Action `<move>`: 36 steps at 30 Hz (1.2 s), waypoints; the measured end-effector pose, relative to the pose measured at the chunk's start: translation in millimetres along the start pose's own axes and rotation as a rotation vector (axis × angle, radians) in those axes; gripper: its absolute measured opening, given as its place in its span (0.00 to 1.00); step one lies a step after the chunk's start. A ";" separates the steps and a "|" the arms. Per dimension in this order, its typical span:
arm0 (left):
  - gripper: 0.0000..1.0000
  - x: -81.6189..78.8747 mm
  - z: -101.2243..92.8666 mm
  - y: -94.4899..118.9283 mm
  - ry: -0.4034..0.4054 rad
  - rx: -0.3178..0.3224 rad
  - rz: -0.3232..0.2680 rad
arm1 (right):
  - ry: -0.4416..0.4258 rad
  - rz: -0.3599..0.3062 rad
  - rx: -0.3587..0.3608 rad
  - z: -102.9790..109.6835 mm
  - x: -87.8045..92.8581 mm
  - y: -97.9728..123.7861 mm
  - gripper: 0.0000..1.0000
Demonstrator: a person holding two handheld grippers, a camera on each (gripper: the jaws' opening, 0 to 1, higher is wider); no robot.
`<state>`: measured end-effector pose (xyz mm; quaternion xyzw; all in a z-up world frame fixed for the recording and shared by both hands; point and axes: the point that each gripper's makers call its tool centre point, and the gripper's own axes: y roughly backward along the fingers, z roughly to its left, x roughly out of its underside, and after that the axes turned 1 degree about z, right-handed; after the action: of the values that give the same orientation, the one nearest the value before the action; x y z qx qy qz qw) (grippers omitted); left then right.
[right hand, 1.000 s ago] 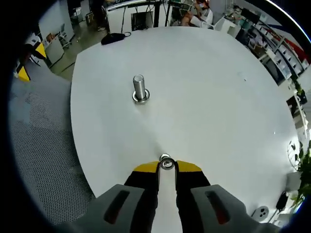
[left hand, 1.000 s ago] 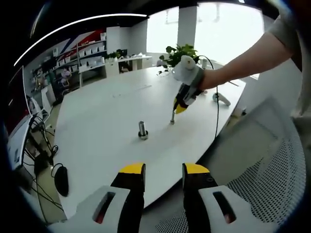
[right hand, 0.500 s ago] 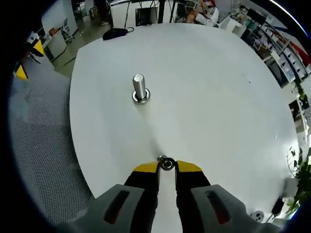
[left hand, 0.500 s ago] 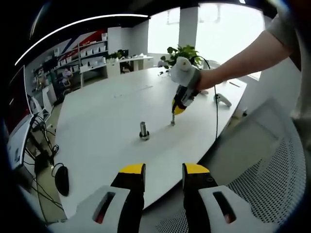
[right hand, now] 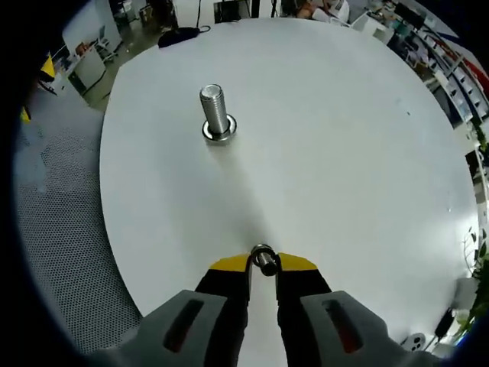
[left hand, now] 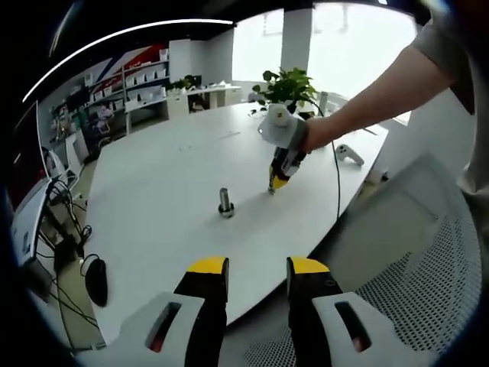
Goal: Place the washer onto the threaded stud by aligning its center hole with the stud, sliding it down to the base, and recovering from edge contact or off-axis alignment until the washer reaches the visible bottom stop.
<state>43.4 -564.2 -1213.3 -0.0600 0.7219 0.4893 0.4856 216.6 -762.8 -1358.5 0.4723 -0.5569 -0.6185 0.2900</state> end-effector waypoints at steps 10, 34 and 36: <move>0.28 1.8 0.3 -0.5 -0.001 -0.002 0.012 | -0.039 -0.039 0.011 -0.2 5.9 1.9 0.21; 0.29 -6.2 6.8 4.6 0.038 -0.032 -0.038 | -0.369 -0.626 0.084 37.4 -1.8 142.1 0.23; 0.29 -7.2 8.1 5.4 0.046 -0.036 -0.048 | -0.383 -0.655 0.078 47.7 -0.6 152.2 0.24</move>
<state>49.3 -558.1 -1204.7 -0.0970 0.7223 0.4889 0.4794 148.1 -774.6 -1215.0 0.5120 -0.4437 -0.7338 -0.0507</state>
